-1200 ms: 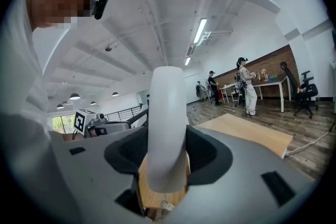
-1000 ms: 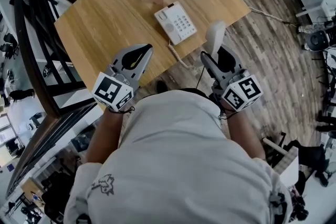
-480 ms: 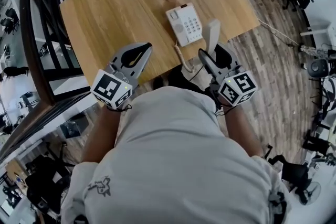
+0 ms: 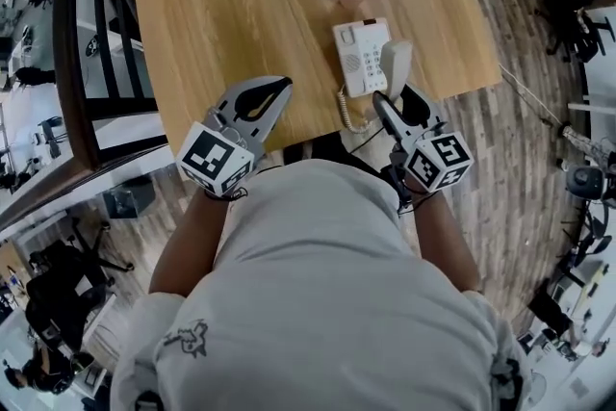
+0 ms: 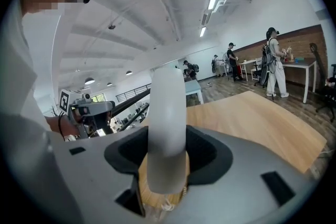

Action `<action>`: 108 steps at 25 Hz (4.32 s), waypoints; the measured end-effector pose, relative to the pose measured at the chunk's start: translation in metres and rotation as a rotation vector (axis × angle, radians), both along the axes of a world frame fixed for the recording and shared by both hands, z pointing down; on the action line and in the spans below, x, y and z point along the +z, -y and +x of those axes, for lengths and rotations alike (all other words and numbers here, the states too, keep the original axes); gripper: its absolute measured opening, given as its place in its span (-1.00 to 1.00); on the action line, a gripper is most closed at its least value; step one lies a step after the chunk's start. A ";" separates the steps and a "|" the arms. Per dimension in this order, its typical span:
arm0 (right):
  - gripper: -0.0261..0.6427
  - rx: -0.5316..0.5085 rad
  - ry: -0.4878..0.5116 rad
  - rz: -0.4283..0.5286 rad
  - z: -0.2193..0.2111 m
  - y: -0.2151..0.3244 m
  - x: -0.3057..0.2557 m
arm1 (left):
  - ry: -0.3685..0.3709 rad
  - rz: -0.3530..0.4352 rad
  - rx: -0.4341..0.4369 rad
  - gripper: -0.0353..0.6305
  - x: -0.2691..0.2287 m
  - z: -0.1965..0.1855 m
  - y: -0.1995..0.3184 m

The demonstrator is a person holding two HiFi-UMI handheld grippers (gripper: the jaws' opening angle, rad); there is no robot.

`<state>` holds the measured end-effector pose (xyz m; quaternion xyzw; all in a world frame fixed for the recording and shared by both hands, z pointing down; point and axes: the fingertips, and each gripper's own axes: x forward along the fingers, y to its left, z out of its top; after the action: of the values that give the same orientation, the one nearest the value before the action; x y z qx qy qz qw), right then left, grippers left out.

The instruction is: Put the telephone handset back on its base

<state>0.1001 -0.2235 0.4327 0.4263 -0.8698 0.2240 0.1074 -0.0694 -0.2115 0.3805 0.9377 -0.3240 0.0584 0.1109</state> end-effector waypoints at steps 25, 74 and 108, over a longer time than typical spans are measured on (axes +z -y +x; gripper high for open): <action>-0.26 -0.097 -0.086 -0.304 0.006 0.066 0.160 | 0.040 -0.207 -0.114 -0.88 0.097 0.026 0.041; -0.19 0.041 -0.337 -0.285 -0.012 0.092 0.215 | 0.058 -0.229 -0.126 -0.88 0.111 -0.005 0.035; -0.78 -0.083 -0.192 0.197 -0.065 -0.009 -0.024 | -0.015 0.008 0.026 -0.88 0.001 -0.034 -0.032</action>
<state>0.0348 -0.2145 0.4088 0.4178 -0.8902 0.0911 0.1569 -0.1036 -0.1792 0.3818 0.9428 -0.3110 0.0512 0.1087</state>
